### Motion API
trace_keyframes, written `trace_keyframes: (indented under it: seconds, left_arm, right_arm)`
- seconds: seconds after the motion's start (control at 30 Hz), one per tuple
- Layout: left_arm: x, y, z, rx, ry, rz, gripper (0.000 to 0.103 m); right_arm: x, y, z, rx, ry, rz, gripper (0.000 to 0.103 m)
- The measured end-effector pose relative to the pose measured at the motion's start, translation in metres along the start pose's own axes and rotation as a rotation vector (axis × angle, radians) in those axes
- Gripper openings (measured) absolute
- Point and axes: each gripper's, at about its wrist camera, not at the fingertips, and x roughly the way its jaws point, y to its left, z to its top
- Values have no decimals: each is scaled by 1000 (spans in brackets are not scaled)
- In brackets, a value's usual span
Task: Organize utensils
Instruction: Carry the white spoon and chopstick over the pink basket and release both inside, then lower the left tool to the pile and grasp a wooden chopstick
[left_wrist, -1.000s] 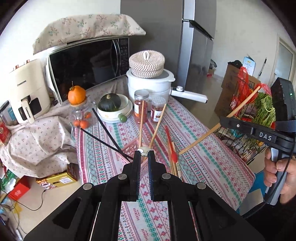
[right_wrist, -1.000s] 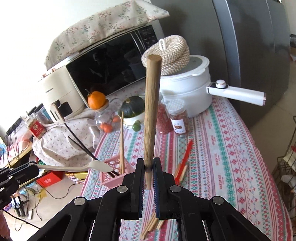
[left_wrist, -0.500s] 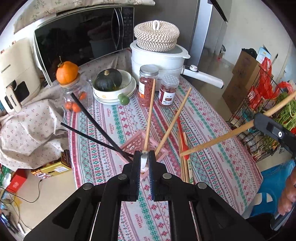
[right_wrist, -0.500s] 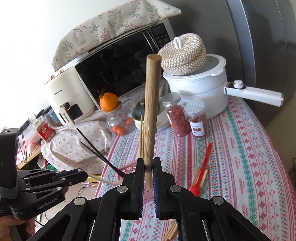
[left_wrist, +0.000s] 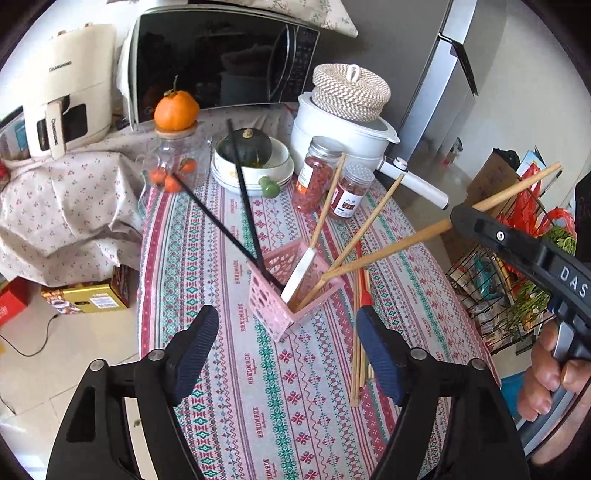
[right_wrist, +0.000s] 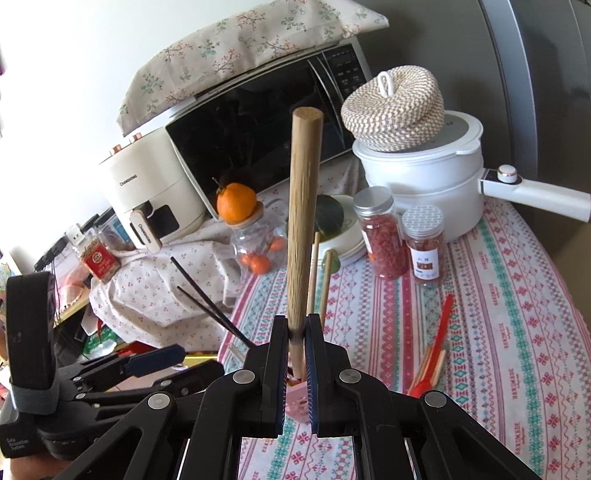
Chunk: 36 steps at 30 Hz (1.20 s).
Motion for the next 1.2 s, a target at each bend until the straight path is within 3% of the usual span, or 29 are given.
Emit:
trace_keyframes:
  seconds: [0.23,0.6,0.63,0.73,0.87,0.93,1.0,1.2]
  left_arm:
    - [20,29,-24,-64,52,33,89]
    - [38,28,-36,-7,75,61,100]
    - [40,28,-37,-7,78,56,101]
    - [43,25,-39,-16,81,39,103]
    - [47,19,-43,-24,86,19,103]
    - [49,13,-46,-18,89,16,103]
    - [51,6,-48,-5,90,19,103]
    - [57,-13,-54,38,92,27,103]
  right_arm:
    - [32,16,-1,-36,11,-32,7]
    - [92,31,-8,-97,39,-127,9]
    - [93,31,-9,-92,35,-114,12]
    - [91,32,-9,-80,39,-88,46]
    - [64,34,-5,-92,-10,-70,57]
    - [45,31,-3,-91,-42,-56,72]
    - [26,28,-2,-94,-75,-52,78]
    - [-18,1,-4,-90,-126,-103,90]
